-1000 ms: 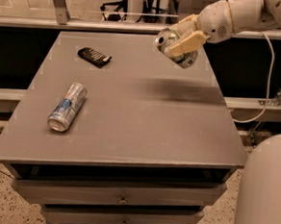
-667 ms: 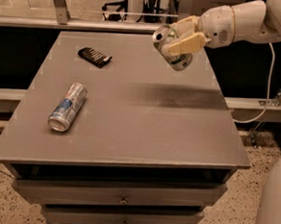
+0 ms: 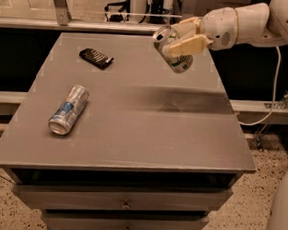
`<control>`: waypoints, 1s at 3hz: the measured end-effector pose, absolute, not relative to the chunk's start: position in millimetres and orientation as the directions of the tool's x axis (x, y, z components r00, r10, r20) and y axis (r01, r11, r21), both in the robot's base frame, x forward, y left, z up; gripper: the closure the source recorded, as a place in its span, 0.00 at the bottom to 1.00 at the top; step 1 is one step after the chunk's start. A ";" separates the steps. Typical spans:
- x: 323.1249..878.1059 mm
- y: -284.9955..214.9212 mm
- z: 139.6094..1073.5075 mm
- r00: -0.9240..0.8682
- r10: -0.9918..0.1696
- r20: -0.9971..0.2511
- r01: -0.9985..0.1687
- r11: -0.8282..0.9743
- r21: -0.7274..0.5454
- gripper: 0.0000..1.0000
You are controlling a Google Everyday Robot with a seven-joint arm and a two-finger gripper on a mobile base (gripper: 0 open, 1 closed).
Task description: Place 7up can upright
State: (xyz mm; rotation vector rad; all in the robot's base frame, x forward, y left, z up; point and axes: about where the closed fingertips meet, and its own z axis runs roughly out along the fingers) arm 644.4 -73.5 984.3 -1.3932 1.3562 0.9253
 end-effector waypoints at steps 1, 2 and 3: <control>633.6 -59.6 991.9 0.110 -0.215 -0.970 -0.989 0.076 -0.129 1.00; 612.6 -38.7 1002.4 0.127 -0.113 -0.985 -0.984 0.107 -0.139 1.00; 580.6 -16.1 1005.3 0.145 0.021 -0.989 -0.976 0.169 -0.139 1.00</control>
Offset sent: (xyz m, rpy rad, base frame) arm -0.0668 0.0578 0.0333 0.3325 -0.0680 -0.0603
